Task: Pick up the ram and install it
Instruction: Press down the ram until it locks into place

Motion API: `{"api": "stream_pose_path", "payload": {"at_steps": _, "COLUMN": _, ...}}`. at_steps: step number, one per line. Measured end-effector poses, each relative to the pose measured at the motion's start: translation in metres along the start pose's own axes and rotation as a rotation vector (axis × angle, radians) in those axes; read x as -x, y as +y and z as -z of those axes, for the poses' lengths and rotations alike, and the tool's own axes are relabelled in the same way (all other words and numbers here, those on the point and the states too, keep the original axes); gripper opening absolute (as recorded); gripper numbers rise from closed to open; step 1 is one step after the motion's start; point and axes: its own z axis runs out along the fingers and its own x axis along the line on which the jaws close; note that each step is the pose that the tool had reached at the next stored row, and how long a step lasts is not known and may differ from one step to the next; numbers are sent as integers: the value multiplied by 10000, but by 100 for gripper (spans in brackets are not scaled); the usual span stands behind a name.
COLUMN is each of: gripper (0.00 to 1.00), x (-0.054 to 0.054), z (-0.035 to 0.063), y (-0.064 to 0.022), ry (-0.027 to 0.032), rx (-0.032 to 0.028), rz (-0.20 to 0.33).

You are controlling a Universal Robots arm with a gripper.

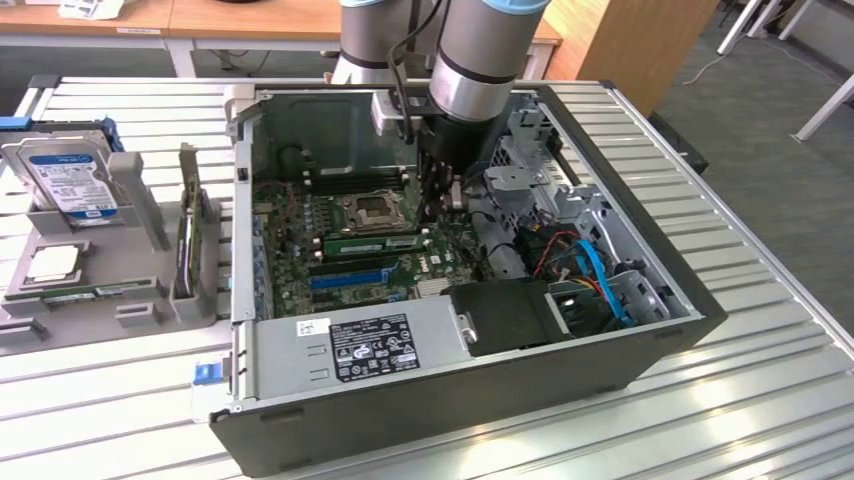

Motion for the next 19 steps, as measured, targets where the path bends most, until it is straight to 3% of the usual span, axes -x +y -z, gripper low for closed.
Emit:
{"api": "stream_pose_path", "payload": {"at_steps": 7, "gripper": 10, "x": 0, "z": 0, "y": 14, "ry": 0, "rx": -1, "rz": 0}}
{"api": "stream_pose_path", "payload": {"at_steps": 8, "gripper": 10, "x": -1, "z": -3, "y": 57, "ry": 0, "rx": -1, "rz": 0}}
{"api": "stream_pose_path", "payload": {"at_steps": 19, "gripper": 10, "x": -2, "z": -7, "y": 137, "ry": 0, "rx": 0, "rz": 0}}
